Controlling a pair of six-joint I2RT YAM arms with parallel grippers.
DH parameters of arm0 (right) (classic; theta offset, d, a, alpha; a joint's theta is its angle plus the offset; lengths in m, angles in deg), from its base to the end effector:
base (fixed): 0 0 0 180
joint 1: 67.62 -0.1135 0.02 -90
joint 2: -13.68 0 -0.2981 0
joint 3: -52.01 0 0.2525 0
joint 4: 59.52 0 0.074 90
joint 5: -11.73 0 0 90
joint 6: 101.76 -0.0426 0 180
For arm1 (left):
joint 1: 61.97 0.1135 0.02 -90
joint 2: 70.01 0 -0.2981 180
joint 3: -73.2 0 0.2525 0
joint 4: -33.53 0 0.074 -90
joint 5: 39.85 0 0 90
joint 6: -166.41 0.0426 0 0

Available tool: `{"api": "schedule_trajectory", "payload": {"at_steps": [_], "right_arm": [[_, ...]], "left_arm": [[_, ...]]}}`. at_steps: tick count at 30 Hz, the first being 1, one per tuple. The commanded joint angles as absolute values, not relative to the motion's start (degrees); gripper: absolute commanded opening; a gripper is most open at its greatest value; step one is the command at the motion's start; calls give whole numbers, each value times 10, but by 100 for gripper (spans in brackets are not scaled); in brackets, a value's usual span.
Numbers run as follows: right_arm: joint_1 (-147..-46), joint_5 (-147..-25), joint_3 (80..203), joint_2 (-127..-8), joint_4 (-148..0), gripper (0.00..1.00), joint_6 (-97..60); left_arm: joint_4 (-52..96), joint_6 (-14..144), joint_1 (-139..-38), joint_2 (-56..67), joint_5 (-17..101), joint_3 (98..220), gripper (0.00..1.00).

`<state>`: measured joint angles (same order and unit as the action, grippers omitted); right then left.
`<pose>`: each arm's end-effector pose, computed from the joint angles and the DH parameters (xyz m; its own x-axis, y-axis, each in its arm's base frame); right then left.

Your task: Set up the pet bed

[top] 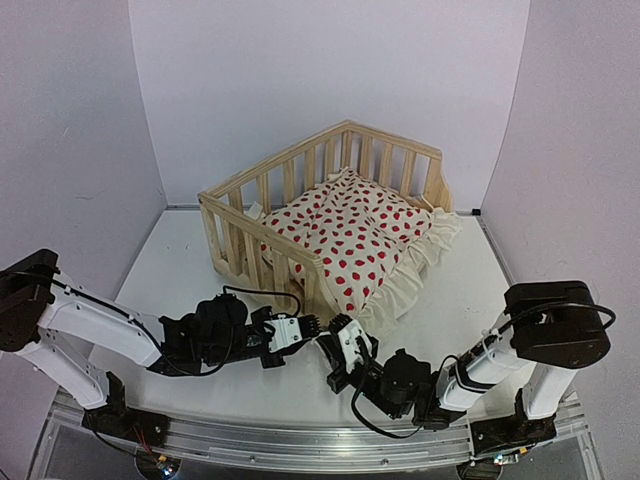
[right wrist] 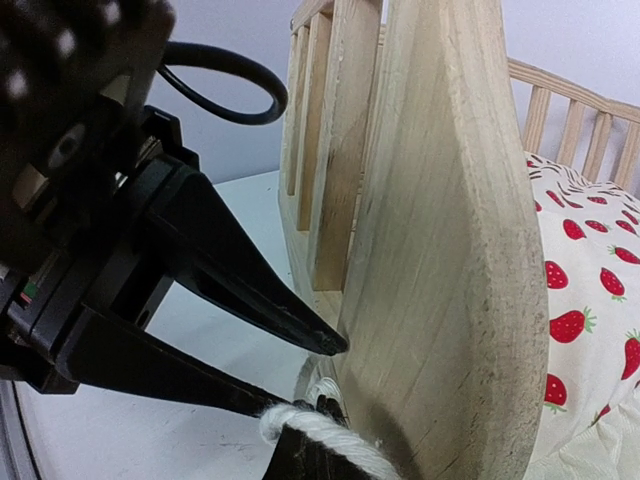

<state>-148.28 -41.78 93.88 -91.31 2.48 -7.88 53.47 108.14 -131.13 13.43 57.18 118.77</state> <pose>0.0768 0.3111 0.1741 0.0440 -0.0678 -0.9967 -0.6954 0.7142 -0.0793 0.1101 -0.2747 0.2188 0.3729 0.4876 -0.7894 0.8113 0.2416 0.5324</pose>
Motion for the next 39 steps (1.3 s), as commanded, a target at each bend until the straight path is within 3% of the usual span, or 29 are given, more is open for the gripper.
{"api": "schedule_trajectory", "payload": {"at_steps": [1, 10, 20, 24, 31, 35, 39], "right_arm": [[-1479, -433, 961, -899, 56, 0, -77], [-1479, -443, 958, -903, 57, 0, -76], [-1477, -436, 953, -905, 56, 0, -84], [-1477, -442, 954, -905, 56, 0, -83], [-1477, -453, 950, -908, 56, 0, -88], [-1477, -442, 932, -900, 54, 1, -99], [-1479, -421, 884, -864, 33, 15, -158]], "left_arm": [[564, 1085, -1310, 134, 571, 1218, 26], [572, 1067, -1322, 147, 578, 1235, 24], [587, 1055, -1326, 119, 574, 1224, 32], [586, 1061, -1326, 119, 567, 1224, 26], [586, 1047, -1326, 115, 580, 1227, 1], [585, 1035, -1325, 114, 610, 1222, 0], [585, 1026, -1325, 115, 634, 1216, 0]]}}
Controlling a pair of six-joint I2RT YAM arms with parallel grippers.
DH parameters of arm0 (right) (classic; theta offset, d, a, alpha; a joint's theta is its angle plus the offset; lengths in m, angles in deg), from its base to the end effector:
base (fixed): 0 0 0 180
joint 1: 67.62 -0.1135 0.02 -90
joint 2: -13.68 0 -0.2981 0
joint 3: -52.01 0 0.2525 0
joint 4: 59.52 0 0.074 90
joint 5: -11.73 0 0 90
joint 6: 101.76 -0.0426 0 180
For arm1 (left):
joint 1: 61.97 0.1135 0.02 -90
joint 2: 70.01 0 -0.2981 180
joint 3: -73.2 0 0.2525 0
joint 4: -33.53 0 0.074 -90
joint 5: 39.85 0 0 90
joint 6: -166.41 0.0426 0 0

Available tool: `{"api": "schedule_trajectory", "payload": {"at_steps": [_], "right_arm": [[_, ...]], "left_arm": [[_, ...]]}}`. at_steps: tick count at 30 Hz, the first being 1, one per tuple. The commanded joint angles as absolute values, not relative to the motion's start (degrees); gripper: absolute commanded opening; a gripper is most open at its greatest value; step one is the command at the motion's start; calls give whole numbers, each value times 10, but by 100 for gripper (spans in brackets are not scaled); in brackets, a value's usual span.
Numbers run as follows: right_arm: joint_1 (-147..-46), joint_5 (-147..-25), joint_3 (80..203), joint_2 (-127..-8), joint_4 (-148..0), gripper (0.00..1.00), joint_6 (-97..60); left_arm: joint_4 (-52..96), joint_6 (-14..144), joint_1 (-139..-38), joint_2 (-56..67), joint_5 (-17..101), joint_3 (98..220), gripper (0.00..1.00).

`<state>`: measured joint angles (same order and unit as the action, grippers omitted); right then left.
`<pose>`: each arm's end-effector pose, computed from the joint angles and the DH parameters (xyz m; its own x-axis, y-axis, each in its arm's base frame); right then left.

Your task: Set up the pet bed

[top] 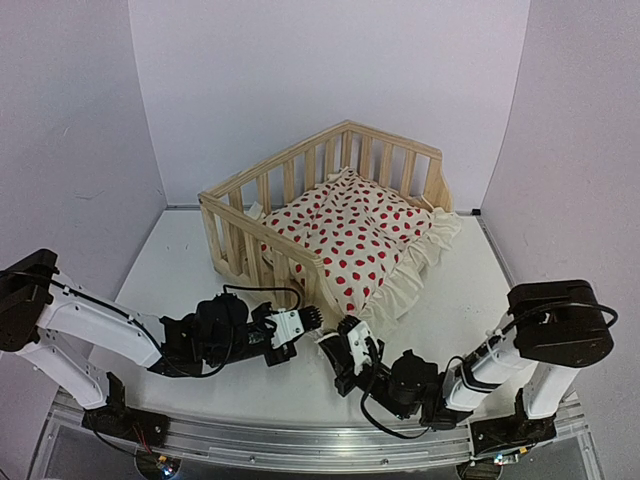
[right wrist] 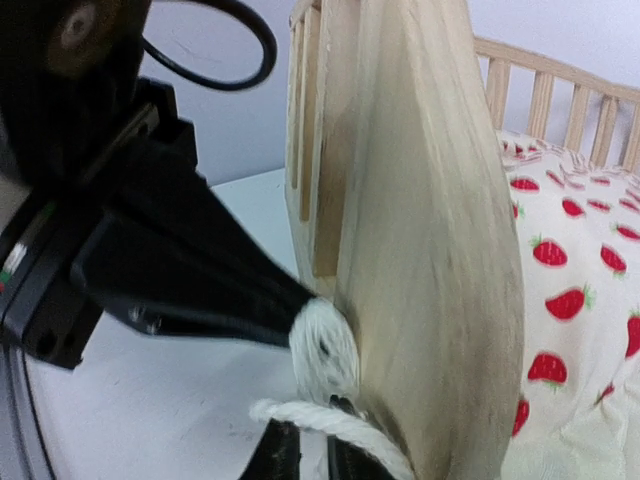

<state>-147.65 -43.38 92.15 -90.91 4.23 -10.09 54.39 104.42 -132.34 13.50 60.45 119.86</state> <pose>0.0782 0.3040 0.1728 0.0185 -0.0326 -0.9993 -0.7086 0.7047 -0.0361 0.1079 -0.2798 0.2263 0.3264 0.4603 -0.8256 0.8106 0.3129 0.4949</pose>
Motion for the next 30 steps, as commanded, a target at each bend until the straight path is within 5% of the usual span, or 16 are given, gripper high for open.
{"api": "schedule_trajectory", "payload": {"at_steps": [1, 13, 17, 23, 30], "right_arm": [[-1479, -418, 874, -851, 17, 17, -174], [-1480, -468, 860, -733, -227, 52, -259], [-1480, -450, 885, -758, -232, 53, -268], [-1480, -416, 919, -818, -195, 39, -288], [-1480, -359, 952, -900, -50, 42, -225]], "left_arm": [[585, 1024, -1325, 116, 636, 1214, 0], [581, 992, -1325, 102, 628, 1205, 0], [578, 983, -1325, 107, 624, 1205, 0], [575, 973, -1325, 113, 618, 1205, 0], [573, 970, -1325, 120, 611, 1208, 0]]}}
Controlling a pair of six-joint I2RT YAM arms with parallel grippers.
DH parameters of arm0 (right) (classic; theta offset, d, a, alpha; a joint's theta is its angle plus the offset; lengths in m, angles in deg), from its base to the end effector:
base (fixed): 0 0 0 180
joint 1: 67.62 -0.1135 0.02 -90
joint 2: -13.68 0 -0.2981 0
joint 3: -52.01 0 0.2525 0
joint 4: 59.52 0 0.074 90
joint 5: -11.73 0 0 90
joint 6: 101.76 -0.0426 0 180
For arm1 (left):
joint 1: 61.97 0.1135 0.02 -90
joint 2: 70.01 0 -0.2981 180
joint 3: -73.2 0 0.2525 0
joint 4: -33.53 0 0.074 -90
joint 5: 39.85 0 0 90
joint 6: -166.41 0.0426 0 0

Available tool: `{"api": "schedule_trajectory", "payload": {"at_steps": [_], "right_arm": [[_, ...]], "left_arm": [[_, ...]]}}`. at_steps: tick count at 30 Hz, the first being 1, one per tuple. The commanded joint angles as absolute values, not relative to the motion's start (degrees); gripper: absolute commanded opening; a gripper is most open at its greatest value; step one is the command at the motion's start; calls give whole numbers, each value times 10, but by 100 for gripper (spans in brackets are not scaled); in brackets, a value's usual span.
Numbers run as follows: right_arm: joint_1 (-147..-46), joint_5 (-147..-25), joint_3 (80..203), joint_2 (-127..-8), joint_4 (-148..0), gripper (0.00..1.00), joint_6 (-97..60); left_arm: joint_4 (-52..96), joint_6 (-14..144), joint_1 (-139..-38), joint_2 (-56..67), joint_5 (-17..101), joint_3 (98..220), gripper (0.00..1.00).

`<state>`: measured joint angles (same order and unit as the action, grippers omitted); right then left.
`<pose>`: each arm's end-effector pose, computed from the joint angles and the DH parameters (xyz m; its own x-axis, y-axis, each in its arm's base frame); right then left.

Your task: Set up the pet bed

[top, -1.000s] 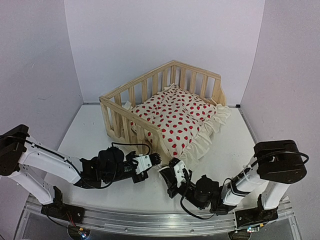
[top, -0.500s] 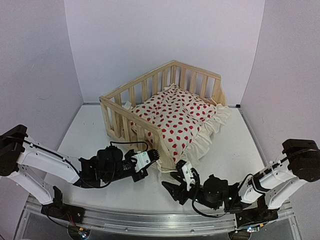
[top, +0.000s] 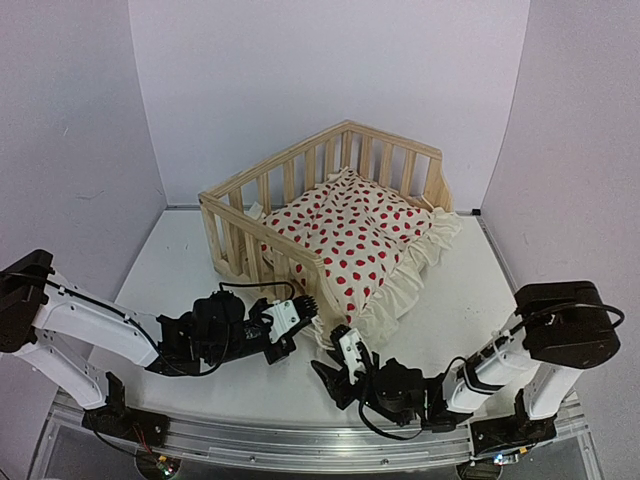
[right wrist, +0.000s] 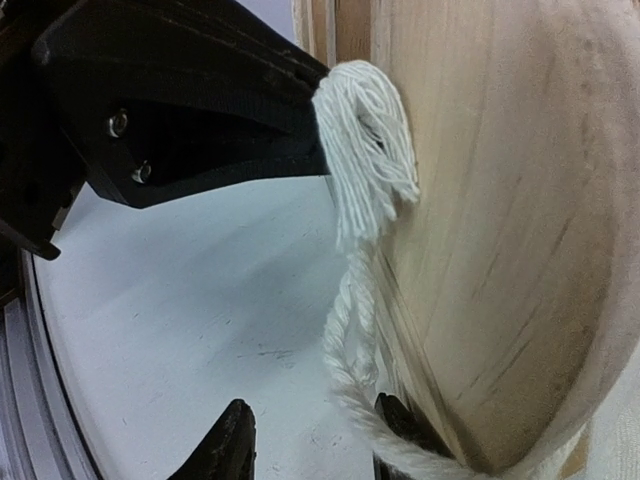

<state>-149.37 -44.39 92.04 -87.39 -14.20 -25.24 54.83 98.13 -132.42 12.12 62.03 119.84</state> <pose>0.0672 0.2982 0.1555 -0.2114 -0.1092 -0.9713 -0.7150 0.6948 0.0775 0.1076 -0.2769 0.2338 0.2403 0.4054 -0.8820 0.8250 0.3934 0.4057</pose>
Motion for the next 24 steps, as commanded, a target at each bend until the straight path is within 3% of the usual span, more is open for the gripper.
{"api": "schedule_trajectory", "payload": {"at_steps": [1, 10, 16, 24], "right_arm": [[-1480, -349, 959, -907, -49, 42, -225], [-1484, -229, 1014, -988, 44, 32, -198], [-1487, -162, 1045, -1013, 47, 0, -154], [-1507, -220, 959, -972, 29, 0, -162]], "left_arm": [[572, 970, -1325, 123, 609, 1208, 0], [570, 966, -1325, 127, 608, 1209, 0], [569, 965, -1325, 122, 613, 1209, 0], [567, 888, -1325, 91, 632, 1203, 0]]}}
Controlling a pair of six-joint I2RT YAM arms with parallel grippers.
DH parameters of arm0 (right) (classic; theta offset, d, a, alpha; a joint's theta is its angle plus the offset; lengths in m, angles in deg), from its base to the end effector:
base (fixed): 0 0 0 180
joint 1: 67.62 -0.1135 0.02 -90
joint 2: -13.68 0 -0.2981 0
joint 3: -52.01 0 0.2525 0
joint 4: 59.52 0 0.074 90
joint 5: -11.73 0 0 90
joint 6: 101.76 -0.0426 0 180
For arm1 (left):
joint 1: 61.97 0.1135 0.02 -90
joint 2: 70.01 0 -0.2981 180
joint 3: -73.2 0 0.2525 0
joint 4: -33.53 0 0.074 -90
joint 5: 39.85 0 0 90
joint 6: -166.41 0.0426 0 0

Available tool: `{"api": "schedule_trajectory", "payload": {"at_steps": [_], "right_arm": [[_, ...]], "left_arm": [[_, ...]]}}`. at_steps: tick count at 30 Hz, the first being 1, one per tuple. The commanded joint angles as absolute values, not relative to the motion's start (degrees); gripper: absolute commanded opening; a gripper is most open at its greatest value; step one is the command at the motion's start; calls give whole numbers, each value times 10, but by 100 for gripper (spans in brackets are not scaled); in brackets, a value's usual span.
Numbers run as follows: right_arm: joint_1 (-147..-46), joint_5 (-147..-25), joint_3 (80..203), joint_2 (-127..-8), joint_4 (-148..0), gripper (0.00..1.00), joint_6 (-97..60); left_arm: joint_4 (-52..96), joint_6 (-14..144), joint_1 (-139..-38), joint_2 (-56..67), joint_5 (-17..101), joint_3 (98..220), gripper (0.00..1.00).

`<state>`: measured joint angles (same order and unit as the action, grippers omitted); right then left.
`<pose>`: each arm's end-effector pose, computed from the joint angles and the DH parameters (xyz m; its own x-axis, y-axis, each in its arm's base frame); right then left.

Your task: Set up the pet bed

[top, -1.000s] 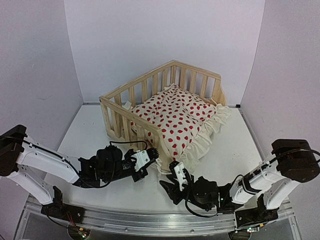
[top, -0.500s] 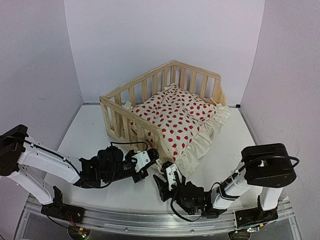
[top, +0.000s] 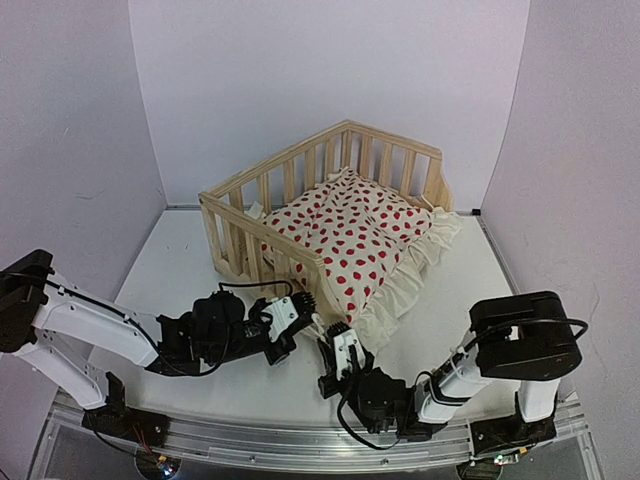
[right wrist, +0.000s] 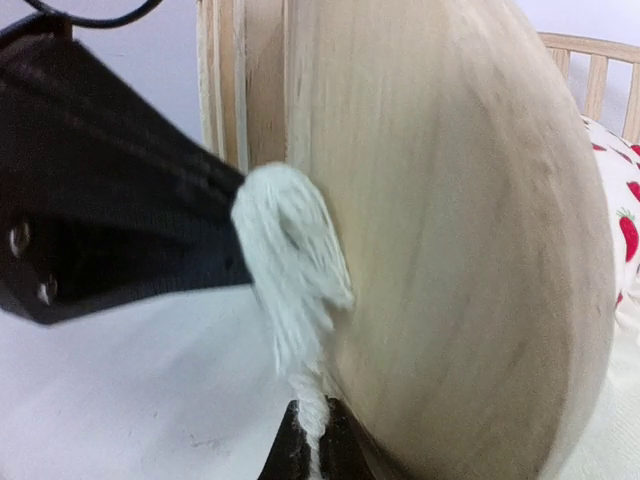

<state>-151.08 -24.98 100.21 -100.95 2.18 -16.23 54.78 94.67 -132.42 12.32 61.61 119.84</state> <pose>0.0731 0.3382 0.1448 -0.0486 -0.0145 -0.9987 -0.5006 0.8656 0.0118 0.1075 -0.2774 0.2328 0.1900 0.3827 -0.9041 0.8421 0.4100 0.3505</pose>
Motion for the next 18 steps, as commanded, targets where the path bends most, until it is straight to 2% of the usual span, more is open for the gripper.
{"api": "schedule_trajectory", "payload": {"at_steps": [1, 9, 14, 15, 16, 18], "right_arm": [[-1508, -229, 948, -965, 17, 0, -172], [-1507, -263, 916, -940, -14, 0, -170], [-1506, -256, 934, -944, -19, 0, -151], [-1505, -256, 935, -943, -19, 0, -149], [-1505, -256, 937, -942, -19, 0, -149], [-1505, -256, 939, -940, -19, 0, -145]], "left_arm": [[566, 870, -1325, 86, 636, 1203, 0], [566, 770, -1325, 67, 671, 1196, 0], [563, 774, -1325, 59, 619, 1186, 1], [563, 761, -1325, 54, 618, 1178, 10], [562, 740, -1325, 49, 624, 1170, 25], [563, 675, -1325, 36, 636, 1154, 46]]}}
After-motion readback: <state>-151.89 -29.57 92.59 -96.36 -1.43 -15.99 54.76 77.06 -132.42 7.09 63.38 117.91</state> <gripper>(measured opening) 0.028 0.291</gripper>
